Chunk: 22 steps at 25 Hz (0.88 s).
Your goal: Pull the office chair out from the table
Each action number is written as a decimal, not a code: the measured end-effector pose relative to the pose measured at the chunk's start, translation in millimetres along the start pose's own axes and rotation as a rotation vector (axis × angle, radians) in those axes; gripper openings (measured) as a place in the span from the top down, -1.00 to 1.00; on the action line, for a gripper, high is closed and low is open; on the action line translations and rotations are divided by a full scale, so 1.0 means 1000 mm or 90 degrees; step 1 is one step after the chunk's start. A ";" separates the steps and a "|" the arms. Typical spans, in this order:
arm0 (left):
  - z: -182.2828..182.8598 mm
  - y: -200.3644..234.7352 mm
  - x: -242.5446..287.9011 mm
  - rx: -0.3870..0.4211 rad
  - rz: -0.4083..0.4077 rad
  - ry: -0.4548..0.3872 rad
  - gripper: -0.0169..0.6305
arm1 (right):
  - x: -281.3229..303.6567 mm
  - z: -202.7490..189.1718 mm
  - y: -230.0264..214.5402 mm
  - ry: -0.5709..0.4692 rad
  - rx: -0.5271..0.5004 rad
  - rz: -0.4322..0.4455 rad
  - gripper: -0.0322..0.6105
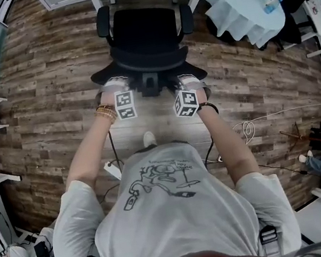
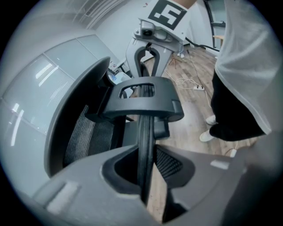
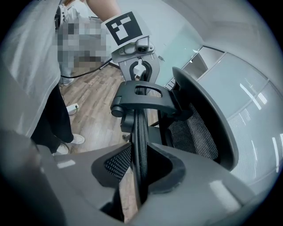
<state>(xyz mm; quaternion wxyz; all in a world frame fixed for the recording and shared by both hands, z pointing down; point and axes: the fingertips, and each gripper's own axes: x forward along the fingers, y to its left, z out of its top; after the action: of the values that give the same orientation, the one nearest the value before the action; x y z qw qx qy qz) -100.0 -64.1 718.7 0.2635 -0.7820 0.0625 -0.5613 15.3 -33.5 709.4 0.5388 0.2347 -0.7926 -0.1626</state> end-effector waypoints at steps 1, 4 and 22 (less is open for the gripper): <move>0.001 -0.003 -0.002 -0.001 -0.002 0.000 0.65 | -0.002 0.000 0.003 0.000 0.000 0.000 0.58; 0.003 -0.014 -0.007 -0.004 -0.001 0.000 0.65 | -0.007 0.003 0.014 0.001 0.000 0.000 0.58; 0.024 -0.083 -0.044 -0.010 -0.001 0.005 0.64 | -0.052 0.011 0.080 -0.003 -0.004 0.005 0.58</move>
<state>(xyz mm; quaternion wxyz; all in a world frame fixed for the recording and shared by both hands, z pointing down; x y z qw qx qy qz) -110.4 32.6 716.0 0.2566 -0.7821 0.0673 -0.5638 4.9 62.1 706.2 0.5382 0.2293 -0.7944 -0.1632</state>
